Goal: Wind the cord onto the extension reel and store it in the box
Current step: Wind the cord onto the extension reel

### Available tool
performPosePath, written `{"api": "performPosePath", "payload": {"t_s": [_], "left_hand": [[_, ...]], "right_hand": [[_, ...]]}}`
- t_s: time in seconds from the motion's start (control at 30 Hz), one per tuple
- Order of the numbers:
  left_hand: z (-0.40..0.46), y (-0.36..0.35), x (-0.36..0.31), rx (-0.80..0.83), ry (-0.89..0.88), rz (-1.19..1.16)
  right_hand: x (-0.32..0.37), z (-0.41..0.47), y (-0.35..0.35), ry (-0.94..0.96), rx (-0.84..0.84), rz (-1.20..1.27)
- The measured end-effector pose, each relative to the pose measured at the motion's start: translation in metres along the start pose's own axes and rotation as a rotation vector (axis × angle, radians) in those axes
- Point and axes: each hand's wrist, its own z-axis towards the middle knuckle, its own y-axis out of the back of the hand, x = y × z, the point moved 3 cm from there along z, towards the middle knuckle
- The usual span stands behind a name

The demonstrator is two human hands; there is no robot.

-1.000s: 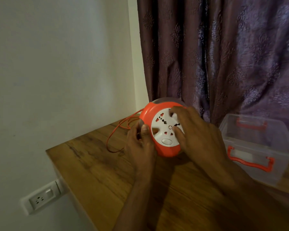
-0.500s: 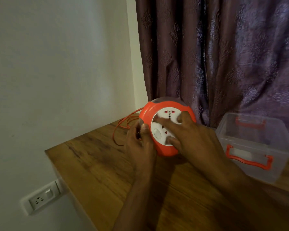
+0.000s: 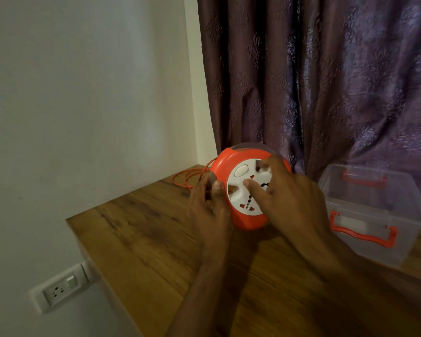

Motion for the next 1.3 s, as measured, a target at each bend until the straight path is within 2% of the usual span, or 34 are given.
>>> {"api": "performPosePath", "payload": {"t_s": [0.1, 0.4, 0.5, 0.77, 1.03, 1.17, 1.3], "left_hand": [[0.003, 0.002, 0.004, -0.039, 0.031, -0.024], [0.004, 0.004, 0.011, -0.041, 0.071, -0.062], [0.005, 0.005, 0.011, -0.05, 0.092, -0.078], [0.005, 0.004, 0.01, -0.056, 0.079, -0.093], [0.002, 0.003, 0.005, -0.044, 0.033, 0.005], [-0.001, 0.0, 0.0, -0.004, 0.009, 0.021], [-0.002, -0.001, -0.002, 0.011, -0.033, 0.02]], "right_hand": [[0.005, 0.005, 0.013, 0.194, -0.023, -0.036], [-0.002, 0.004, 0.001, 0.359, 0.38, -0.156], [-0.002, 0.002, -0.001, 0.402, 0.419, -0.24], [0.003, -0.004, -0.003, 0.383, 0.298, -0.281], [0.004, -0.004, -0.009, 0.254, 0.115, -0.322], [0.009, -0.005, -0.002, 0.127, -0.011, -0.382], [0.008, -0.007, -0.003, 0.099, 0.038, -0.281]]}}
